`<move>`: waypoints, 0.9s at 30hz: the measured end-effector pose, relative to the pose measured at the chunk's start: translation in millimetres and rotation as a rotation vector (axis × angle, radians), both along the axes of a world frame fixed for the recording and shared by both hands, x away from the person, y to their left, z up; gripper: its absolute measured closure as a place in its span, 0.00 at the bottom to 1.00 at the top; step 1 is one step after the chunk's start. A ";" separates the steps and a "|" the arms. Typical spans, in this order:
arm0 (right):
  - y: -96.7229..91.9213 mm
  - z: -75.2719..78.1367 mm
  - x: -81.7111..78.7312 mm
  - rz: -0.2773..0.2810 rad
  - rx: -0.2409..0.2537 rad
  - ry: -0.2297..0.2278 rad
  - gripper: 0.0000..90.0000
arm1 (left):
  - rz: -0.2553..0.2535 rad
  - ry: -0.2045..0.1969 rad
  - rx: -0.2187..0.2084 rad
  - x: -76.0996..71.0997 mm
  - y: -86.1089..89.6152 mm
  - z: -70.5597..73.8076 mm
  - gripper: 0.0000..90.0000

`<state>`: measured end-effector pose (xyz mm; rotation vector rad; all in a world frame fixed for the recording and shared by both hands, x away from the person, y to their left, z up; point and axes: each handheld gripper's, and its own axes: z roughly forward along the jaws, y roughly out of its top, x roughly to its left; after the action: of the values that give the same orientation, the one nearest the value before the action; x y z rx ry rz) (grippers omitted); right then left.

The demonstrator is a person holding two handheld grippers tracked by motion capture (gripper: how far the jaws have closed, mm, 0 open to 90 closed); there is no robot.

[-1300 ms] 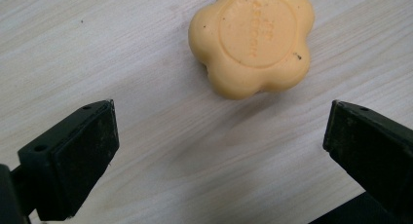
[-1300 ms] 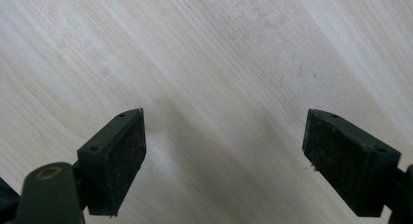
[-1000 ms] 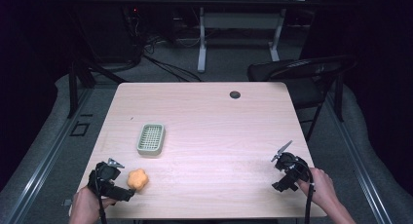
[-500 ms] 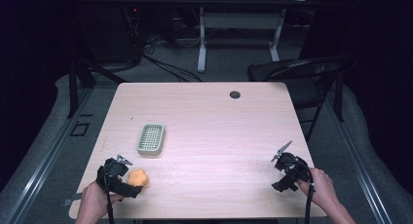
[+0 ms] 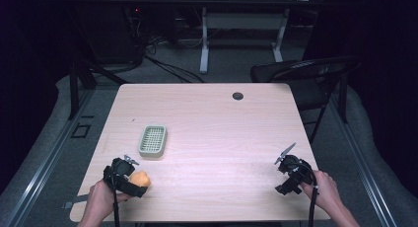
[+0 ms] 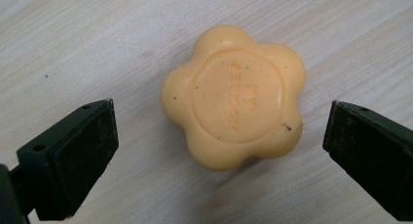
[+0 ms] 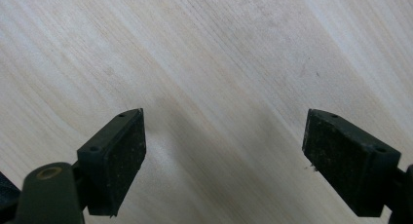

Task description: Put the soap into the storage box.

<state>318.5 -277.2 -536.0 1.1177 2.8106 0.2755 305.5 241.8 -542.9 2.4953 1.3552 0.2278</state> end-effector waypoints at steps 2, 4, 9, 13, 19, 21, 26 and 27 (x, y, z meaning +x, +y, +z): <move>-0.2 0.2 0.1 0.003 -0.009 -0.002 0.17 | -0.004 0.006 0.005 1.3 -0.8 -0.6 0.00; -0.4 0.1 0.3 0.003 -0.008 -0.001 0.17 | -0.006 0.004 0.017 3.2 -2.6 -2.3 0.00; -0.6 -0.5 0.4 0.007 -0.008 0.004 0.17 | -0.007 0.013 0.028 6.1 -4.8 -4.5 0.00; -1.2 -0.7 0.5 0.004 -0.003 0.007 0.17 | -0.014 0.023 0.032 6.5 -5.0 -5.9 0.00; -1.0 -1.2 0.6 0.004 -0.008 0.007 0.17 | -0.019 0.039 0.031 6.8 -5.0 -7.0 0.05; -1.0 -1.1 0.6 0.004 -0.008 0.007 0.17 | -0.019 0.040 0.030 6.9 -5.0 -7.1 0.07; -1.2 -1.1 0.4 0.003 -0.008 0.009 0.17 | -0.024 0.038 0.025 6.6 -6.1 -7.5 0.16; -1.2 -1.2 0.5 0.004 -0.008 0.008 0.17 | -0.031 0.045 0.027 6.9 -6.0 -7.6 0.18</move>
<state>319.0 -278.5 -537.2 1.1139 2.8183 0.2603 312.3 235.8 -550.5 2.5559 1.3381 0.1858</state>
